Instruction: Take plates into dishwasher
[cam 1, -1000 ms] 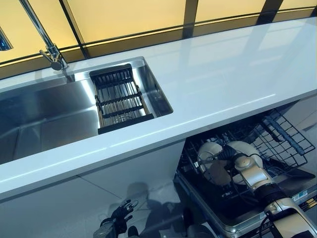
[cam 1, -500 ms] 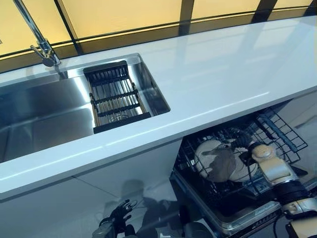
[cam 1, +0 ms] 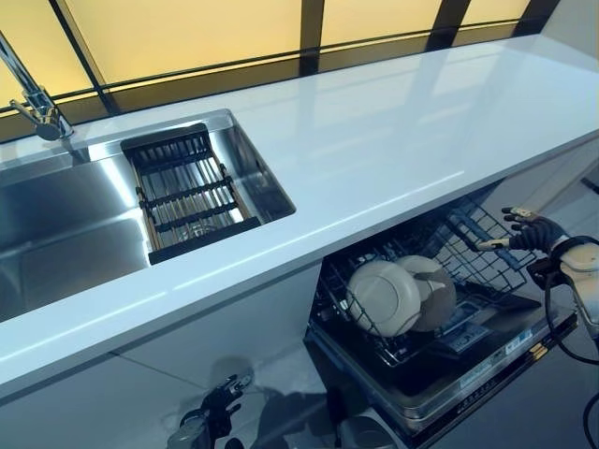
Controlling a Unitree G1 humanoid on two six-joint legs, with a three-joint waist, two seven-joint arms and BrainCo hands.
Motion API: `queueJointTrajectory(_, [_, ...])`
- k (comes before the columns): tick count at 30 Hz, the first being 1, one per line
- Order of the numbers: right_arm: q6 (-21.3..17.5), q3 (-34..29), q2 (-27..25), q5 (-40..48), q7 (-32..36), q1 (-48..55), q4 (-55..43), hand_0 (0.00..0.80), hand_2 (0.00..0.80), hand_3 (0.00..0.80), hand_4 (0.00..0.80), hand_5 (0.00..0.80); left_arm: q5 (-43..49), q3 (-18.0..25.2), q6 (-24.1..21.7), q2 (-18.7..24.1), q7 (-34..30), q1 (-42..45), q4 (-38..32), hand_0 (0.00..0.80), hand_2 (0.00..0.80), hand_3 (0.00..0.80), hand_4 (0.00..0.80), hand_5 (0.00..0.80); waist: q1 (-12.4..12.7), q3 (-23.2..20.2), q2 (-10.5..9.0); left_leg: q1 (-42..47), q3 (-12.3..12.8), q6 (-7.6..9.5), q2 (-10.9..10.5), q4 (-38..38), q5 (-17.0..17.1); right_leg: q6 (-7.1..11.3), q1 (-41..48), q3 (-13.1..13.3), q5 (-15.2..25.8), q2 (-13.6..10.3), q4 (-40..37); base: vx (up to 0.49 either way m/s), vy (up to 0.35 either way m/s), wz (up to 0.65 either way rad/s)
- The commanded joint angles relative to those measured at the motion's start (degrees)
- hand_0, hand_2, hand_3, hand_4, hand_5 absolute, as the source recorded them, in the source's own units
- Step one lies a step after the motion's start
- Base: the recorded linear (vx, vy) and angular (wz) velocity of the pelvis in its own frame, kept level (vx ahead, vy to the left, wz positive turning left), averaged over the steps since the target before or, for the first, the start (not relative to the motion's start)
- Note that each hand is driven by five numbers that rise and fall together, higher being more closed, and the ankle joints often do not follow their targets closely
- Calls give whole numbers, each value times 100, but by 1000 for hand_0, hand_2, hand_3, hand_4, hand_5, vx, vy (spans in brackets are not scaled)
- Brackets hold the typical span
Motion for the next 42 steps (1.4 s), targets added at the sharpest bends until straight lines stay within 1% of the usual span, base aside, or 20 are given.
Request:
queueJointTrajectory(1, [61, -434, -246, 694, -694, -279, 483, 0, 0, 0, 0, 0, -111, 46, -207, 203, -49, -206, 298, 0, 0, 0, 0, 0, 35, -261, -264, 12, -164, 334, -128, 16, -182, 102, 244, -120, -136, -30, 15, -16, 51, -1])
queueJointTrajectory(5, [-164, -1032, -42, 1733, -1502, 240, 1204, 0, 0, 0, 0, 0, -167, 74, -246, 205, -59, -113, 361, 0, 0, 0, 0, 0, 38, -289, -282, 49, -166, 372, -162, 16, -235, 118, 303, -118, -148, -57, 16, 0, 19, 0])
queueJointTrajectory(8, [-382, -1390, 276, 2197, -1577, 672, 1551, 0, 0, 0, 0, 0, -170, 101, -272, 235, -60, -87, 372, 0, 0, 0, 0, 0, 49, -265, -284, 51, -175, 411, -190, 16, -264, 133, 302, -124, -146, -78, 48, -30, 18, 0])
queueJointTrajectory(11, [-890, -1637, 564, 2610, -1794, 1056, 2082, 0, 0, 0, 0, 0, -170, 124, -360, 299, -160, -102, 392, 0, 0, 0, 0, 0, 39, -164, -271, 136, -140, 496, -269, 16, -321, 144, 216, -117, -160, -120, 217, -65, 61, -1])
queueJointTrajectory(14, [-1100, -1820, 744, 2949, -1844, 1359, 2513, 0, 0, 0, 0, 0, -136, 18, -421, 356, -175, -186, 325, 0, 0, 0, 0, 0, 9, 98, -302, 1, -65, 610, -354, 439, -466, 160, -9, -31, -178, -171, 578, -125, 40, -2])
queueJointTrajectory(16, [-1344, -1945, 872, 2969, -1665, 1483, 2984, 0, 0, 0, 0, 0, 6, -62, -384, 428, -182, -308, 286, 0, 0, 0, 0, 0, -11, 347, -367, -172, -55, 647, -411, 741, -583, 264, -222, -13, 23, -254, 613, -207, -31, -6])
queueJointTrajectory(19, [-1500, -1945, 1042, 2892, -1522, 1435, 3343, 0, 0, 0, 0, 0, 156, -114, -312, 562, -90, -355, 47, 0, 0, 0, 0, 0, -4, 673, -406, -266, -32, 616, -470, 749, -573, 468, -548, -172, 572, -348, 279, -250, -17, -18])
queueJointTrajectory(21, [-1502, -1913, 1095, 2907, -1485, 1390, 3514, 0, 0, 0, 0, 0, 119, -90, -253, 660, -17, -336, -78, 0, 0, 0, 0, 0, 47, 765, -366, -259, 2, 650, -442, 656, -530, 489, -674, -332, 555, -351, 451, -291, -1, -39])
queueJointTrajectory(24, [-1481, -1752, 1330, 2715, -1396, 1364, 3773, 0, 0, 0, 0, 0, -29, 103, -119, 926, 123, -364, -176, 0, 0, 0, 0, 0, 344, 734, -192, -567, 129, 754, -282, 533, -233, 341, -612, -718, 134, -459, 1341, -438, -75, -63])
queueJointTrajectory(26, [-1658, -1550, 1465, 2739, -1276, 1269, 4145, 0, 0, 0, 0, 0, -144, 185, -95, 1011, 153, -478, -77, 0, 0, 0, 0, 0, 579, 635, -108, -918, 46, 793, -192, 596, -116, 223, -433, -783, 0, -637, 1644, -420, -217, -61])
queueJointTrajectory(28, [-1749, -1448, 1546, 2765, -1302, 1150, 4373, 0, 0, 0, 0, 0, -234, 203, -162, 1048, 135, -547, 8, 0, 0, 0, 0, 0, 767, 555, -74, -1248, -99, 773, -99, 710, -18, 184, -194, -668, -90, -759, 1767, -306, -295, -43])
queueJointTrajectory(29, [-1762, -1403, 1636, 2849, -1381, 1048, 4525, 0, 0, 0, 0, 0, -234, 228, -176, 1058, 91, -615, 22, 0, 0, 0, 0, 0, 898, 490, -80, -1555, -227, 757, -7, 830, 67, 179, -5, -496, -167, -778, 1735, -206, -267, -35])
queueJointTrajectory(30, [-1763, -1392, 1656, 2888, -1421, 1032, 4544, 0, 0, 0, 0, 0, -224, 225, -170, 1067, 74, -638, 26, 0, 0, 0, 0, 0, 907, 491, -92, -1659, -280, 752, 12, 886, 70, 185, 23, -427, -216, -753, 1730, -250, -378, -41])
queueJointTrajectory(31, [-1801, -1351, 1763, 3062, -1588, 1005, 4634, 0, 0, 0, 0, 0, -206, 175, -201, 1099, 25, -761, 43, 0, 0, 0, 0, 0, 987, 499, -151, -2101, -430, 718, 110, 1137, 139, 218, 165, -242, -479, -626, 1646, -319, -461, -17])
queueJointTrajectory(33, [-2003, -1181, 1971, 3339, -1751, 775, 4882, 0, 0, 0, 0, 0, -352, 114, -252, 1122, 135, -1084, -90, 0, 0, 0, 0, 0, 1239, 556, -236, -2629, -292, 460, 496, 1393, 434, 231, 595, -765, -1016, -484, 1117, -443, -563, 5])
queueJointTrajectory(34, [-2028, -1113, 2002, 3439, -1856, 680, 4924, 0, 0, 0, 0, 0, -569, 86, -240, 1122, 177, -1217, -189, 0, 0, 0, 0, 0, 1286, 601, -219, -2759, -298, 333, 586, 1381, 588, 211, 670, -818, -1099, -384, 977, -280, -321, -4])
queueJointTrajectory(35, [-2034, -1111, 2015, 3452, -1891, 669, 4931, 0, 0, 0, 0, 0, -635, 92, -236, 1111, 203, -1247, -229, 0, 0, 0, 0, 0, 1296, 611, -204, -2788, -328, 306, 592, 1357, 642, 198, 692, -802, -1134, -344, 959, -276, -336, -15])
queueJointTrajectory(36, [-2067, -1126, 2121, 3402, -2103, 671, 4961, 0, 0, 0, 0, 0, -845, 125, -117, 1002, 273, -1367, -412, 0, 0, 0, 0, 0, 1342, 652, -123, -2861, -466, 258, 553, 1146, 862, 121, 776, -674, -1399, -139, 991, -225, -289, 0])
queueJointTrajectory(39, [-1947, -1143, 2207, 3490, -2360, 748, 4854, 0, 0, 0, 0, 0, -725, 96, -67, 854, 331, -1330, -429, 0, 0, 0, 0, 0, 1410, 677, -30, -2848, -557, 231, 456, 759, 1101, -38, 758, -787, -1643, 38, 1195, -227, -265, 20])
queueJointTrajectory(42, [-1836, -1166, 2140, 3221, -2395, 774, 4980, 0, 0, 0, 0, 0, -882, 221, -130, 785, 316, -1080, -171, 0, 0, 0, 0, 0, 1507, 706, 143, -2786, -583, 128, 483, 426, 1343, -321, 757, -847, -2057, 268, 1523, -61, -172, 22])
